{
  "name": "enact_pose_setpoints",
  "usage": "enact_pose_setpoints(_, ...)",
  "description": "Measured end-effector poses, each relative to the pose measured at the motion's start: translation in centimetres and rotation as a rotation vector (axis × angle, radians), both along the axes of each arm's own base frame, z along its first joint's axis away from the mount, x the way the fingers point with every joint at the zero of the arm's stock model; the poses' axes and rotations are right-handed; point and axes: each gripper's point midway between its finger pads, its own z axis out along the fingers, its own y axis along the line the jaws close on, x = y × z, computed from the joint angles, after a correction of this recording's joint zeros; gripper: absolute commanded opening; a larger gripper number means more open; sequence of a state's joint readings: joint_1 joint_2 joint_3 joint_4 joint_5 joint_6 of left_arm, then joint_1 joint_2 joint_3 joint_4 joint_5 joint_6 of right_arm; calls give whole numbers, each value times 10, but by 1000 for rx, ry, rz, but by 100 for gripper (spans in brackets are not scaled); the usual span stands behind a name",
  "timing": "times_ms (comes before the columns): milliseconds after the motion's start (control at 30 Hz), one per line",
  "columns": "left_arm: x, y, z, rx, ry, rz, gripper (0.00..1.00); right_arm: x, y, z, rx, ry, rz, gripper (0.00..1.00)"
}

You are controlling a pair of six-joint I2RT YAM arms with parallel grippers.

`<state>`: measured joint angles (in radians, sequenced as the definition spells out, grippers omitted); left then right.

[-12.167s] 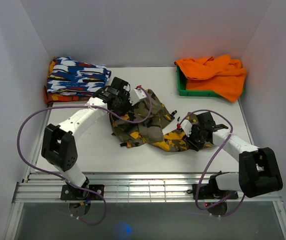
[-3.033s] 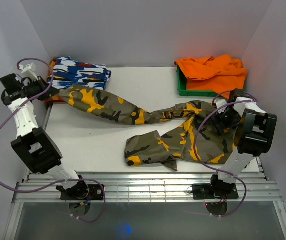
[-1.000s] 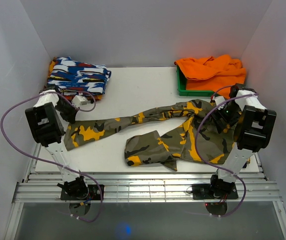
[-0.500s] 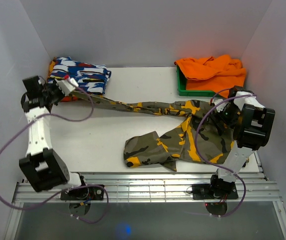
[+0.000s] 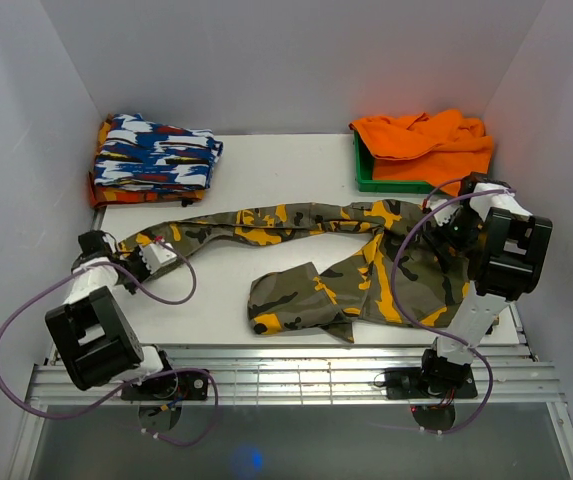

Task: Fold and stack the trousers
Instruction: Flatten the trousers out

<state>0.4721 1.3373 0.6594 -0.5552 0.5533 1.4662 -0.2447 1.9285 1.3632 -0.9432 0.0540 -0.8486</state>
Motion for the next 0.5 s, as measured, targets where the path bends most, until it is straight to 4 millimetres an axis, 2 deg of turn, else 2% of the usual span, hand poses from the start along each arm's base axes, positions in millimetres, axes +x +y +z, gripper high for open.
enact_pose_setpoints(33,2,6,4,0,6,9,34,0,-1,0,-1,1,-1,90)
enact_pose_setpoints(167,6,31,29,-2,34,42,45,-2,-7,0,-10,3,-5,90)
enact_pose_setpoints(267,18,52,63,-8,23,68,46,-4,-15,1,-19,5,-13,90)
enact_pose_setpoints(400,51,75,108,-58,-24,97,50,-7,-23,1,-30,8,-27,90)
enact_pose_setpoints(500,75,82,119,-112,-38,120,54,-9,-26,1,-31,9,-32,91)
